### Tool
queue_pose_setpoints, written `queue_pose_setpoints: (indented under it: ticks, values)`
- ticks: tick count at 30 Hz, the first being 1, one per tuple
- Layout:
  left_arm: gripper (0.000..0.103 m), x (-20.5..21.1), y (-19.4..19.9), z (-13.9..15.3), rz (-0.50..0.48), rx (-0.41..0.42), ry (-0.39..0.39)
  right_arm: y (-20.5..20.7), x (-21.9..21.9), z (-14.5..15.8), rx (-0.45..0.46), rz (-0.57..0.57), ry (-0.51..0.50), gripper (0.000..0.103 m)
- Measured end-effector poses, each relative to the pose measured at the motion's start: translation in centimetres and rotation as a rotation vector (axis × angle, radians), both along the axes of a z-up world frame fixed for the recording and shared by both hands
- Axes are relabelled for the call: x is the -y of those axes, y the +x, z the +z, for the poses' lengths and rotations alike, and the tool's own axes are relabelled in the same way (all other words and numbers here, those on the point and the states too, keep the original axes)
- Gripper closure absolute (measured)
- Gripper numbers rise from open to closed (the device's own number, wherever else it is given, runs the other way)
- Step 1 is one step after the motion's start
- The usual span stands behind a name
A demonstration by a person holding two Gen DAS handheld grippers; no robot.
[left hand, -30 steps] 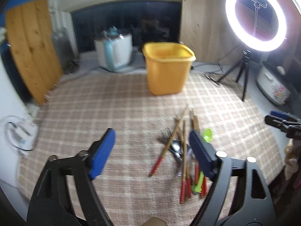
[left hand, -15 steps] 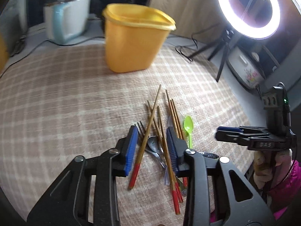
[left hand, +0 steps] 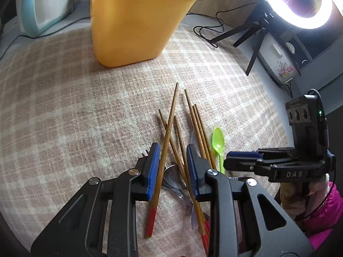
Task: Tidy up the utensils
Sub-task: 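Lower the left tool onto a chopstick while the right tool grasps the green spoon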
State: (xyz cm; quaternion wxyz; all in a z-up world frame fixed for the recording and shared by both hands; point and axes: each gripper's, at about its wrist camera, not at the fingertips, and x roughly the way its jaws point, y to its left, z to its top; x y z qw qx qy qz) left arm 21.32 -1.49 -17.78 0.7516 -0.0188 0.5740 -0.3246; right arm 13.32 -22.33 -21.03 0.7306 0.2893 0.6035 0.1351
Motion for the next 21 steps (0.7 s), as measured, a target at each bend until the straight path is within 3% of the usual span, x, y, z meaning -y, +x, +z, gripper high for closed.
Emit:
queue_pose_setpoints:
  ticks: [10, 19, 21]
  values:
    - [0.078, 0.8, 1.7, -1.9, 0.035, -0.083, -0.022, 1.2, 0.1, -1.1, -0.031, -0.021, 0.048, 0.071]
    - [0.078, 2.0, 2.1, -2.9, 0.023, -0.102, -0.006, 2.1, -0.4, -1.5, -0.042, -0.004, 0.046, 0.085]
    - [0.084, 2.0, 2.2, -3.0, 0.022, -0.099, -0.001, 2.3, -0.9, -1.4, -0.042, -0.004, 0.04, 0.089]
